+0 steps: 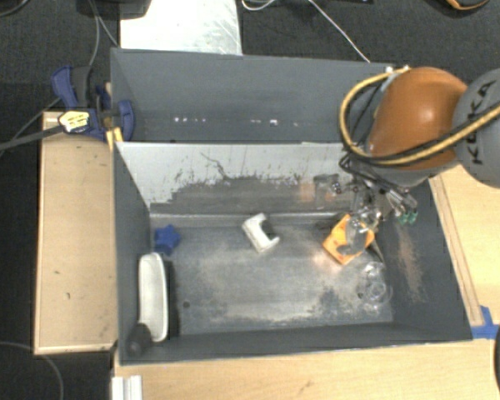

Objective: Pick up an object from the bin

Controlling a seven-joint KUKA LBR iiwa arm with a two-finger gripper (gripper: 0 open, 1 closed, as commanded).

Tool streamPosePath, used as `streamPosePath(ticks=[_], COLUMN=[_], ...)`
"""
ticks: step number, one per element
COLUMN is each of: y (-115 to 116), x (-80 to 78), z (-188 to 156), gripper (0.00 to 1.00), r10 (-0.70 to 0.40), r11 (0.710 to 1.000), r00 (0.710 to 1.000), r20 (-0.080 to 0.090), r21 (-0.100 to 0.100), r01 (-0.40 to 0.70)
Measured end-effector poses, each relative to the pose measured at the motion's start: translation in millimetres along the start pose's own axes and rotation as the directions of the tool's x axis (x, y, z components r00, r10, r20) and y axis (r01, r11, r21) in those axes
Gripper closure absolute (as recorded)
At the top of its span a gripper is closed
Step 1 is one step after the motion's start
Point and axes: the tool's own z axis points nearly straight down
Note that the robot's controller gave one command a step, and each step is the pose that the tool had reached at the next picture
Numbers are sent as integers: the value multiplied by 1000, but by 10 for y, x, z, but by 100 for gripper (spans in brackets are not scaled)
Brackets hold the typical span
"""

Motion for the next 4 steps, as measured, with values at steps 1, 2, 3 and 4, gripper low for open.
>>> streamPosePath(ticks=[1, 2, 3, 4], y=[-278, -359, -362, -362], x=[122, 129, 132, 133], z=[634, 144, 148, 148], gripper=[0, 100, 0, 0], r10=[-168, 182, 184, 184], r11=[986, 983, 983, 983], r00=[986, 983, 983, 983], r20=[-10, 6, 5, 5], r21=[-6, -1, -1, -1], r01=[168, -182, -184, -184])
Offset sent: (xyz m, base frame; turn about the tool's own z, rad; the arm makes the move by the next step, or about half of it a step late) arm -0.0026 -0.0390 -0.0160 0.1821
